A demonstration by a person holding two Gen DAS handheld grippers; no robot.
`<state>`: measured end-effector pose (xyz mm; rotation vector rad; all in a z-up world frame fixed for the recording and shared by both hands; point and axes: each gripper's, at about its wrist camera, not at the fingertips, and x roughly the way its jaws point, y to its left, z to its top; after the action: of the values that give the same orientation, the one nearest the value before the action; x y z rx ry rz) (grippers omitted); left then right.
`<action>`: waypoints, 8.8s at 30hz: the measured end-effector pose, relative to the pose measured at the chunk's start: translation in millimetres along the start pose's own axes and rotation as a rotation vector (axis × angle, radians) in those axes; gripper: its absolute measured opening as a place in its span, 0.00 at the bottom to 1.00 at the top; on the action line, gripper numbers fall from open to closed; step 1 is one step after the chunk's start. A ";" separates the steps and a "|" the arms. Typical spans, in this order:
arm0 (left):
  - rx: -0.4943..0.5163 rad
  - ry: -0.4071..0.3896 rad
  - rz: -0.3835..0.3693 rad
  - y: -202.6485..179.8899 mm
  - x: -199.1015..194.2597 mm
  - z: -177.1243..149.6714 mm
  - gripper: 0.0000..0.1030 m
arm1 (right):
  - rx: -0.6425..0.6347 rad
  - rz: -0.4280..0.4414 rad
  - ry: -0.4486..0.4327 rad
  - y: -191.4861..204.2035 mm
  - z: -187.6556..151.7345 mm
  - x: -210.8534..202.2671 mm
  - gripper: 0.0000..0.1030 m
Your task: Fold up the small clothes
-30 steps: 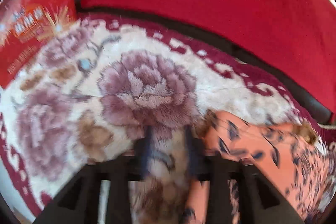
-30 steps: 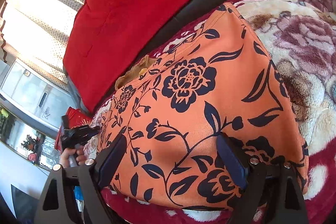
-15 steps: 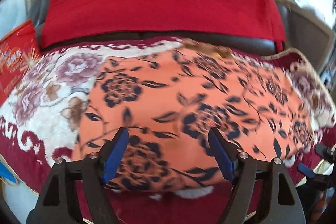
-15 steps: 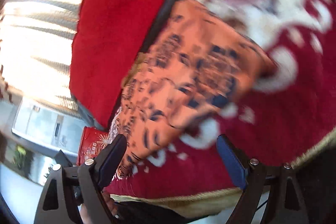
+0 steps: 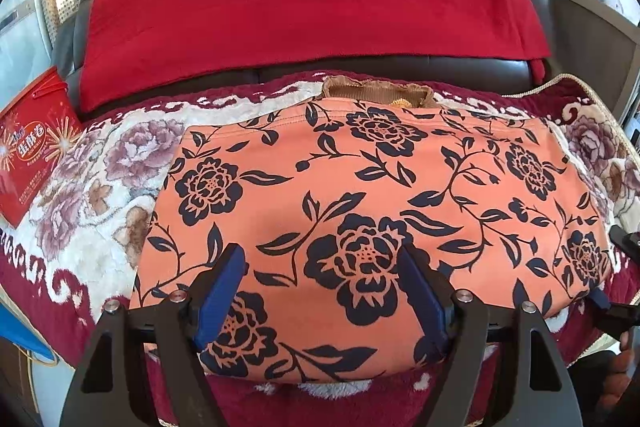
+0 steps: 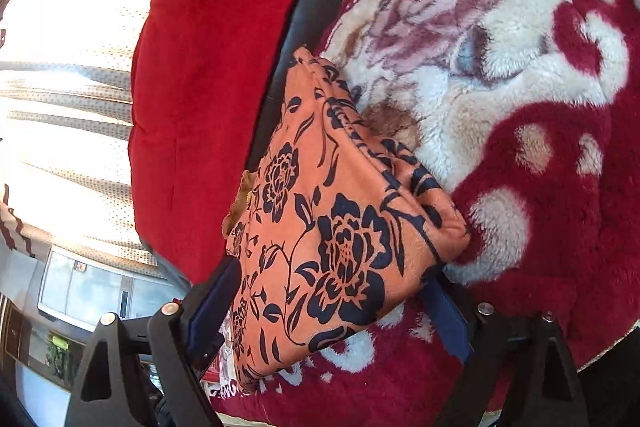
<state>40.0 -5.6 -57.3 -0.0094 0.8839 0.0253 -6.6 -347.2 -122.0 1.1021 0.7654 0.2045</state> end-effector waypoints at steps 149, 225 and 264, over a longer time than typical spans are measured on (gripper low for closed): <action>-0.205 -0.176 -0.031 125.8 -19.1 -10.8 0.56 | -0.296 0.099 0.378 164.8 -53.1 164.1 0.80; -0.245 -0.038 0.041 132.9 42.2 -31.9 0.63 | -0.755 -0.197 0.470 195.3 -131.5 178.9 0.51; -0.465 -0.152 -0.062 166.4 17.2 -43.6 0.64 | -0.648 -0.043 0.390 247.6 -76.2 179.1 0.33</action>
<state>12.9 160.3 -97.9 -0.4630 0.7097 0.1714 127.9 -86.3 -7.9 0.4298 0.9748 0.5974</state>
